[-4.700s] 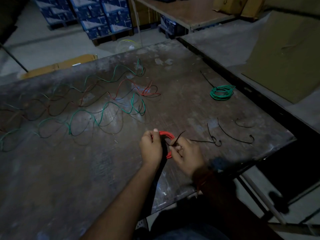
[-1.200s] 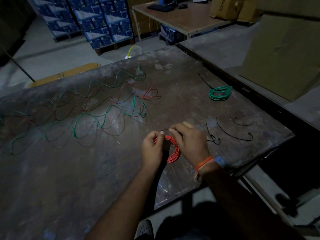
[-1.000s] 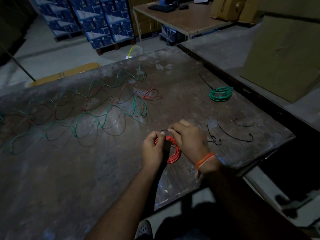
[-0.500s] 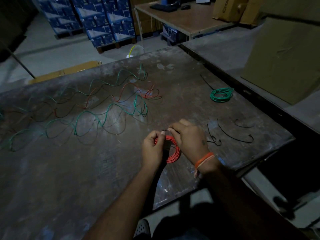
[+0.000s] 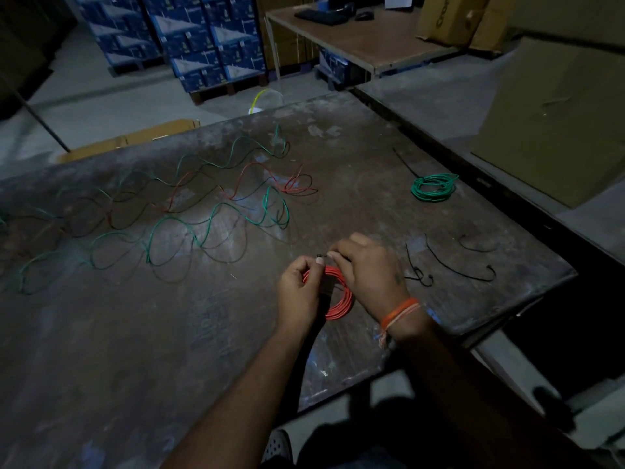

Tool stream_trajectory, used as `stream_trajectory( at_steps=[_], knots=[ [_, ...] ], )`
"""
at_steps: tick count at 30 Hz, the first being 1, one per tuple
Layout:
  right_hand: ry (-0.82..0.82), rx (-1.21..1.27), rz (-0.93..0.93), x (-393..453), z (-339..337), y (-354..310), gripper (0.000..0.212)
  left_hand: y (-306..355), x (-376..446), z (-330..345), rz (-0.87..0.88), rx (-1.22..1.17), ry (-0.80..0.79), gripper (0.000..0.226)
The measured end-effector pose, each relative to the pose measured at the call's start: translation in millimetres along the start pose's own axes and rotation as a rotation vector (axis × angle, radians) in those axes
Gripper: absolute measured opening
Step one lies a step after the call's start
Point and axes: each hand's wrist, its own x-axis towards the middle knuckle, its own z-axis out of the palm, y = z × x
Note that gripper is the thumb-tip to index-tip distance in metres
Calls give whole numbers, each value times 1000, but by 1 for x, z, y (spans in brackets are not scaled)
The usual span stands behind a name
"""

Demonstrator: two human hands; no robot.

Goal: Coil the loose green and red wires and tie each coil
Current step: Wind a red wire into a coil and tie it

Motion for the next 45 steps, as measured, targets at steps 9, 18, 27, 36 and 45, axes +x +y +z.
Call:
stream_trajectory(
  at_steps=[9,18,27,36,45],
  knots=[
    [-9,-16,2,0,1,-1,15,3,-2,0,21,3,3,25],
    [-2,-36,-33,5,3,-1,12,3,-5,1,60,-2,-16,28],
    [27,223,121,-1,7,-4,14,1,-7,2,6,-134,-44,22],
    [24,280,164,6,15,-9,10,3,-8,1,17,-163,-67,28],
    [-344,798,714,42,16,7,28,4,-9,-1,69,-33,-86,23]
  ],
)
